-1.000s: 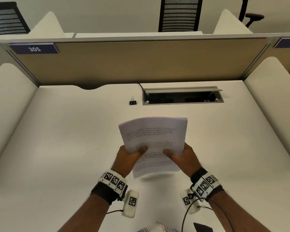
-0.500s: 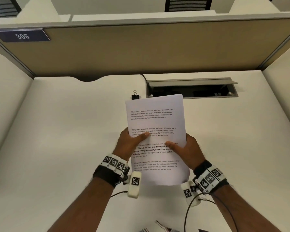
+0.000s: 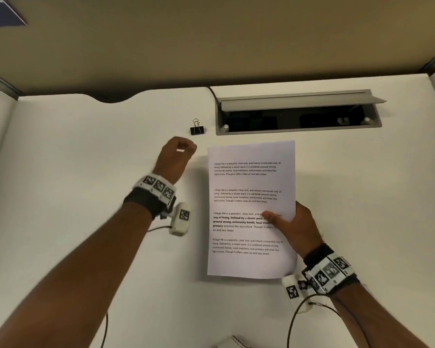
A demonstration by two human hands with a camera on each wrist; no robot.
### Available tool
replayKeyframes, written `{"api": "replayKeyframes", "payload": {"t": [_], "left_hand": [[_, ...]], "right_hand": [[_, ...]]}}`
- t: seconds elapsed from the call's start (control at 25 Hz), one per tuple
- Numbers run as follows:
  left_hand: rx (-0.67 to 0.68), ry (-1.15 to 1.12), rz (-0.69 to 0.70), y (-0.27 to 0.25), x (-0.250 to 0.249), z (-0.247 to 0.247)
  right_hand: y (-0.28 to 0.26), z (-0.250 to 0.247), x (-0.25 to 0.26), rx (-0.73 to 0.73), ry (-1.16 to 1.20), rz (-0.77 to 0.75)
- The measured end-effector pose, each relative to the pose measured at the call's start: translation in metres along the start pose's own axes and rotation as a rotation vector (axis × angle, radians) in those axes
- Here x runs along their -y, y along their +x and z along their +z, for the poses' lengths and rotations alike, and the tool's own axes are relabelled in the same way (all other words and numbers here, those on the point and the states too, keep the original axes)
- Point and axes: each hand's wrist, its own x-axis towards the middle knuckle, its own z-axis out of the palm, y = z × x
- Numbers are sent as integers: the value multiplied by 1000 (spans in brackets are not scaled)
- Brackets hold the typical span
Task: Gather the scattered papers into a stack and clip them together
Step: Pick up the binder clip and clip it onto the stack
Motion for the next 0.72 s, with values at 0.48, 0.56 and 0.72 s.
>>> {"api": "replayKeyframes", "payload": {"t": [0.48, 0.56, 0.72], "left_hand": [[-77, 632, 28, 108, -18, 29], [-81, 629, 37, 111, -13, 30], [-52, 503, 40, 105, -15, 22]], "right_hand": [[19, -7, -18, -16, 1, 67], [18, -8, -20, -23, -5, 70], [13, -10, -21, -22, -3, 62]]}}
